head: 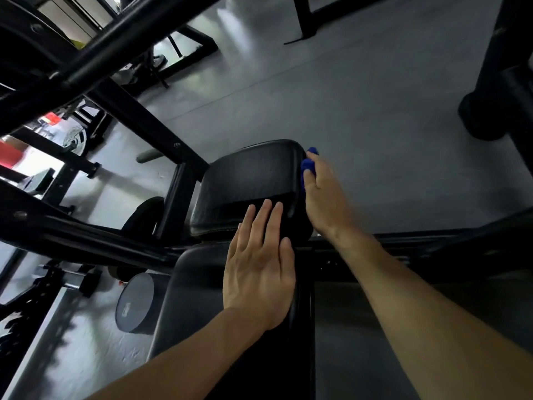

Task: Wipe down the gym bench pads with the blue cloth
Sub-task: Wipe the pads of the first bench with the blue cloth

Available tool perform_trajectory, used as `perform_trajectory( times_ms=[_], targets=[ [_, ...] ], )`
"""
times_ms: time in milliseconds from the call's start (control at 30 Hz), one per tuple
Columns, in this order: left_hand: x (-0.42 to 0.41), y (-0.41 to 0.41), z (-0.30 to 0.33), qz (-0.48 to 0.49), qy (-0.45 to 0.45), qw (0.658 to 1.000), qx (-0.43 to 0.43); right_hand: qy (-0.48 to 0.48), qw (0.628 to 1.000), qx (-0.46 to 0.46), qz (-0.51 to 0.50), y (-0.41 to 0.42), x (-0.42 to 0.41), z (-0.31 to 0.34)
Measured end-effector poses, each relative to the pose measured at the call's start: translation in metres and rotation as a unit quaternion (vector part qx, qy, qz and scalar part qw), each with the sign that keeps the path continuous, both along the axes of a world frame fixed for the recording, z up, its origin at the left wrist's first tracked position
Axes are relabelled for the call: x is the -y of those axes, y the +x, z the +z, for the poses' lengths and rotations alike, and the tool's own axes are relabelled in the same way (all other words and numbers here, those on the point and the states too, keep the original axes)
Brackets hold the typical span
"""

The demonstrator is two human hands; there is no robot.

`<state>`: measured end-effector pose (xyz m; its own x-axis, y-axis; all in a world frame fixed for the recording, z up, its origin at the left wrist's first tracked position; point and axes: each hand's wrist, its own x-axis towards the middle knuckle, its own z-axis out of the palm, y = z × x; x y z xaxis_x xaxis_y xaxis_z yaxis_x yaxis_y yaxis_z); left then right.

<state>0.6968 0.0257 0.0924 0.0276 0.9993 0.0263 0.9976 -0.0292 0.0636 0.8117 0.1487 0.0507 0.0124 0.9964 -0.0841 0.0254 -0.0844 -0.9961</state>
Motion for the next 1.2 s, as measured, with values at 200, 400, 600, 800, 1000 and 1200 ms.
perform_trajectory(
  times_ms=[200, 400, 600, 800, 1000, 1200],
  targets=[
    [0.0, 0.0, 0.0, 0.002, 0.0, 1.0, -0.007, 0.037, 0.997, -0.068, 0.013, -0.004, 0.087, -0.008],
    [0.001, -0.001, -0.001, -0.001, 0.002, 1.0, -0.007, 0.06, 0.996, 0.05, 0.039, 0.011, 0.001, -0.016],
    [0.002, 0.003, 0.003, 0.005, 0.0, 1.0, 0.009, 0.074, 0.995, 0.038, 0.046, 0.015, 0.041, -0.013],
    [0.003, 0.004, 0.007, 0.011, -0.019, 1.0, 0.006, 0.008, 0.992, 0.047, 0.113, 0.032, 0.115, 0.004],
    [0.027, 0.005, 0.022, 0.037, -0.074, 0.996, 0.014, 0.021, 0.977, 0.122, 0.172, 0.047, 0.181, 0.051],
    [0.157, -0.023, 0.084, 0.029, -0.132, 0.99, 0.045, 0.048, 0.944, 0.198, 0.26, 0.037, 0.245, 0.124]
  ],
)
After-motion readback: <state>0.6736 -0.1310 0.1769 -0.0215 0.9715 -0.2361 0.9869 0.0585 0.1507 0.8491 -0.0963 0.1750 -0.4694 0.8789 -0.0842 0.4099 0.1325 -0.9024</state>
